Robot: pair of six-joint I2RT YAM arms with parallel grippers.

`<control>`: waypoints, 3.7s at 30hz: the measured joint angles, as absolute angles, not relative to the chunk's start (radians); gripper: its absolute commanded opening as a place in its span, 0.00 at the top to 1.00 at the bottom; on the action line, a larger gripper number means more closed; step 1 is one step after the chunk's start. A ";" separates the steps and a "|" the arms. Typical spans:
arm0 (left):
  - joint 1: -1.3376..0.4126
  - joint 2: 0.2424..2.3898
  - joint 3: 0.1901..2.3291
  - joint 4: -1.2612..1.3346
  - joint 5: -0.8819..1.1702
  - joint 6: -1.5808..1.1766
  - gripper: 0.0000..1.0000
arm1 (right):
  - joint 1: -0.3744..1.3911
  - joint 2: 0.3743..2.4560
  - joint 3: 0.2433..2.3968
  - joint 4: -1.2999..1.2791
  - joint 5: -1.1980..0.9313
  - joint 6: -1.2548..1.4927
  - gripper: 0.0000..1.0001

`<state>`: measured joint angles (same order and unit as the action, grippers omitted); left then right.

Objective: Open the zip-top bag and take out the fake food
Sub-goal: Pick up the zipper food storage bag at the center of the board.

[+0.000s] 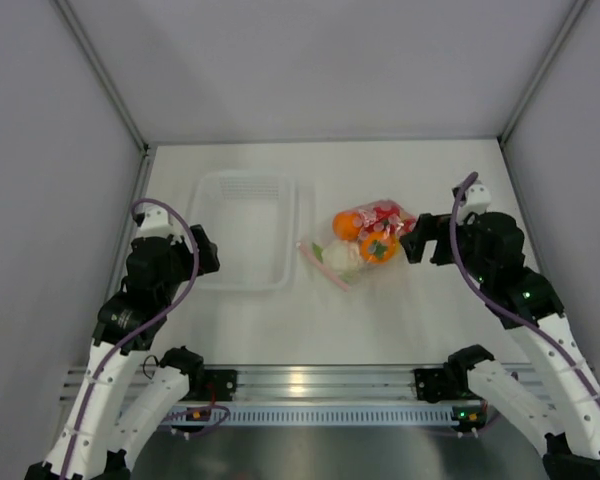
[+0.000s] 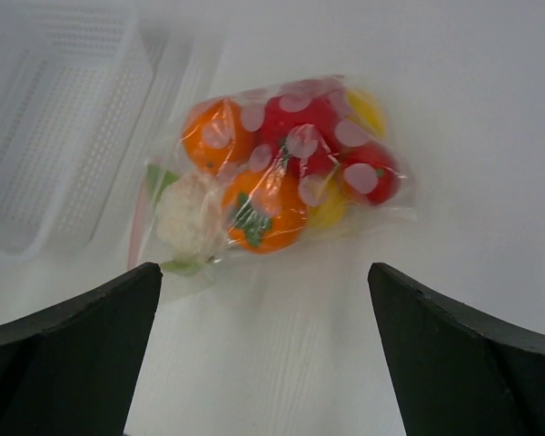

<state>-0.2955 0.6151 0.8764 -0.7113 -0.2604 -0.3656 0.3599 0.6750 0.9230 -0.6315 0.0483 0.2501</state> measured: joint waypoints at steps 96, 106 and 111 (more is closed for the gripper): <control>-0.664 1.209 0.774 0.634 0.900 -0.484 0.52 | 1.077 0.817 1.266 -0.816 0.289 -0.022 1.00; -0.675 1.203 0.772 0.640 0.839 -0.415 1.00 | 1.077 0.818 1.263 -0.816 0.294 -0.022 0.93; -0.675 1.197 0.795 0.526 0.842 -0.370 1.00 | 1.076 0.813 1.243 -0.815 0.265 -0.035 0.64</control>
<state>-0.6750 1.1969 0.7952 0.5259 0.8425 -0.3702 1.0763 0.8135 1.2430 -0.8146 0.2646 -0.0349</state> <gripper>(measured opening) 0.026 0.282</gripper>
